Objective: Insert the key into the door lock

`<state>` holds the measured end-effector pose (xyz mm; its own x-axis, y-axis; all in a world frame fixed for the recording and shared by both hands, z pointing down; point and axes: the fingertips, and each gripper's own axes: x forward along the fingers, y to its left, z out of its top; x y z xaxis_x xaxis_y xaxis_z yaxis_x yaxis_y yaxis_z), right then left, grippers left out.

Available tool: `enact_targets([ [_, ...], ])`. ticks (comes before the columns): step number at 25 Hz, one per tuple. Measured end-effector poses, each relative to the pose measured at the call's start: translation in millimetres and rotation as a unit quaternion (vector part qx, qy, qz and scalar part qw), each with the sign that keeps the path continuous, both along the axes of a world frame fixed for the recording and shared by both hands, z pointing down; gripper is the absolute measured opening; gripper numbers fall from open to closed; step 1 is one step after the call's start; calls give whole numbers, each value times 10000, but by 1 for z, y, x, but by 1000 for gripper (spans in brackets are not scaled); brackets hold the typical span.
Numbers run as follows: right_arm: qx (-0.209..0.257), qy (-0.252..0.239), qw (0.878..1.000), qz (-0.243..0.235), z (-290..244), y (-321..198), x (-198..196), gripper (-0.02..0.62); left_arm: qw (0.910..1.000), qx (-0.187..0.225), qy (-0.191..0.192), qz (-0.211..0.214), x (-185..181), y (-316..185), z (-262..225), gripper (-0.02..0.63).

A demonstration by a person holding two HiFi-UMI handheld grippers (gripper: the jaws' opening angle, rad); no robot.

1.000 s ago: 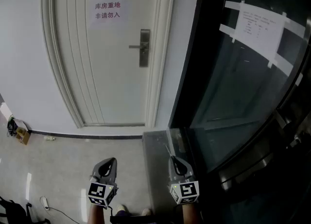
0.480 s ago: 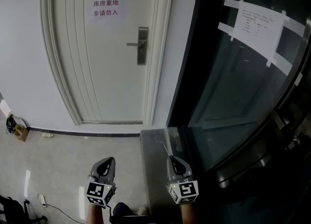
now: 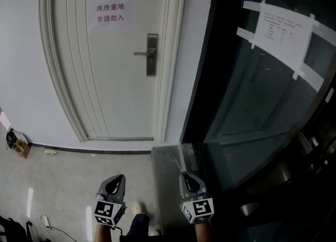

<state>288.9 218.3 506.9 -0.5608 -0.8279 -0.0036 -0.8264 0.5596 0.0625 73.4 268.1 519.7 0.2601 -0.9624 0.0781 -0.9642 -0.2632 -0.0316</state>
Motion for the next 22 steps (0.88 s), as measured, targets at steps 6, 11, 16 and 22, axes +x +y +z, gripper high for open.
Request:
enact_targets([
  [6,12,-11,10000,78,1,-52,-12,11,10000,26,-4,63,-14,-56,0,2],
  [11,53,-17,9999,111,-11,-99,-33,11,9999,71,5,95,-36,-106,-12,2],
  [16,98,-32,9998,165,-22,-140,-60,11,9999,90,-11,141,-66,-151,-22,2],
  [22,156,-71,9995,268,-27,-188,-87,11,9996,128,3,235,-94,-200,-26,2],
])
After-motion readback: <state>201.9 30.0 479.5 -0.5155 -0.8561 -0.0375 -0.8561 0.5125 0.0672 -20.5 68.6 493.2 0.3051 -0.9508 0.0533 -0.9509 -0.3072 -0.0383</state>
